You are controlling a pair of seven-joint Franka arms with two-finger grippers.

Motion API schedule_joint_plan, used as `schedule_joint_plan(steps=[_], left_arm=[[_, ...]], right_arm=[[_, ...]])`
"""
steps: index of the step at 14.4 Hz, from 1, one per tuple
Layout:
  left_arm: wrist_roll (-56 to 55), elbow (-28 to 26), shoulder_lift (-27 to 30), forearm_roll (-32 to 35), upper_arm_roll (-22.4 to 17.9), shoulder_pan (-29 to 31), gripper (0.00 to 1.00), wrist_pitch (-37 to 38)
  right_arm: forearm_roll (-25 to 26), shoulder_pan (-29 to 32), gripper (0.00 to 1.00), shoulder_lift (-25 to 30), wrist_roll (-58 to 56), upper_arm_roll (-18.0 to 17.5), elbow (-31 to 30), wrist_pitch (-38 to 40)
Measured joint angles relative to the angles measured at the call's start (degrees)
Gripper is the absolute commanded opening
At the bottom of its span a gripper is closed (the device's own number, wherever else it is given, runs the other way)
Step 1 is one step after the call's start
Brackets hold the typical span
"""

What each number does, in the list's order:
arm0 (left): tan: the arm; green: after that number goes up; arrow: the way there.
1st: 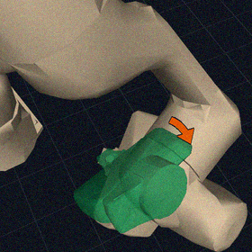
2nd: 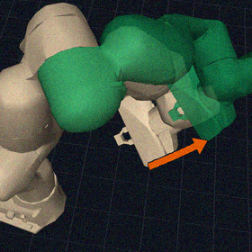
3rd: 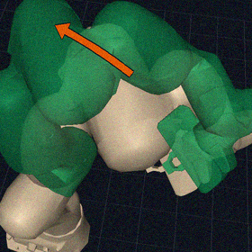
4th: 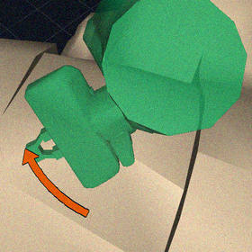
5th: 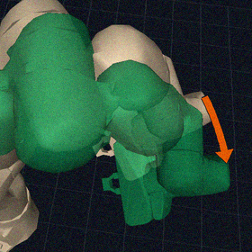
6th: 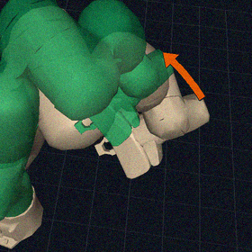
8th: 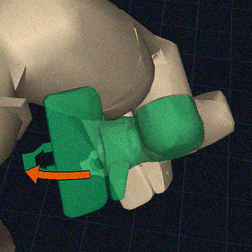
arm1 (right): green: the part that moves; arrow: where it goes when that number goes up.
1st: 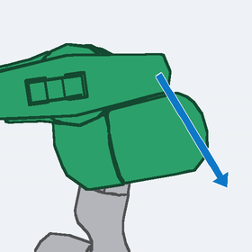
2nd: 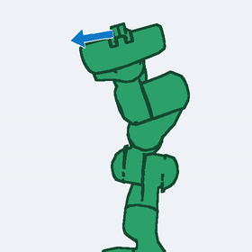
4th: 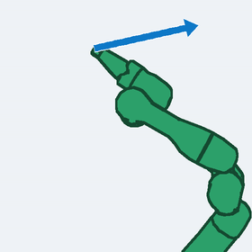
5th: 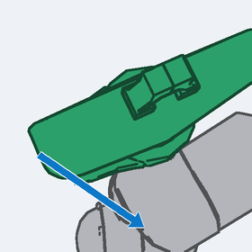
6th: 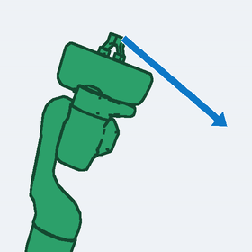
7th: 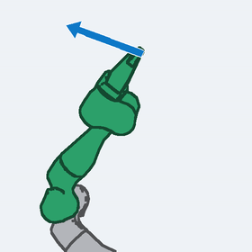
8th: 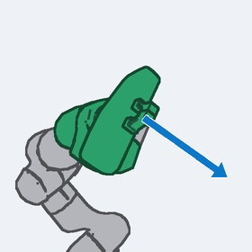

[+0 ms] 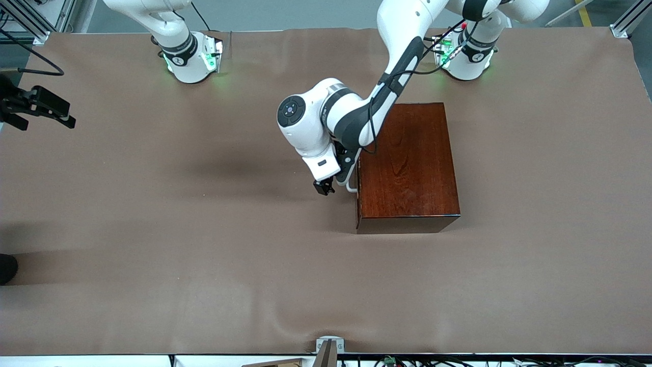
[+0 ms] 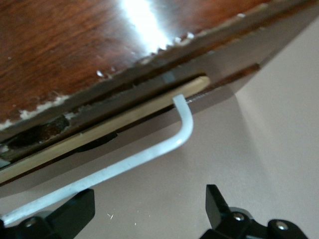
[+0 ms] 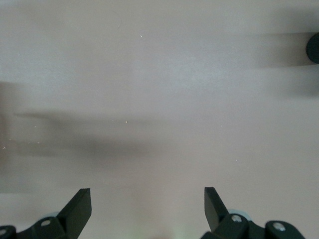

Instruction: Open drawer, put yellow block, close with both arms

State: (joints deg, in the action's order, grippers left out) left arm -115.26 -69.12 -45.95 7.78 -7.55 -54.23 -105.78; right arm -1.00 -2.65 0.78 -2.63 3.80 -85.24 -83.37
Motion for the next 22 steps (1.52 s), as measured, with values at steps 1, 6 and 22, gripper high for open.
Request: schedule_joint_plan(steps=[1, 6, 22], left_arm=[[2.0, 0.2, 0.8, 0.0, 0.0, 0.0, 1.0, 0.0], [15.9, 0.2, 9.8, 0.0, -0.5, 1.1, 1.0, 2.2], [70.0, -0.5, 28.9, -1.3, -0.3, 22.7, 1.0, 18.3]], right_arm=[[0.0, 0.0, 1.0, 0.0, 0.0, 0.0, 0.0, 0.0], [0.0, 0.0, 1.0, 0.0, 0.0, -0.2, 0.0, 0.0], [1.6, 0.0, 1.0, 0.0, 0.0, -0.3, 0.0, 0.0]])
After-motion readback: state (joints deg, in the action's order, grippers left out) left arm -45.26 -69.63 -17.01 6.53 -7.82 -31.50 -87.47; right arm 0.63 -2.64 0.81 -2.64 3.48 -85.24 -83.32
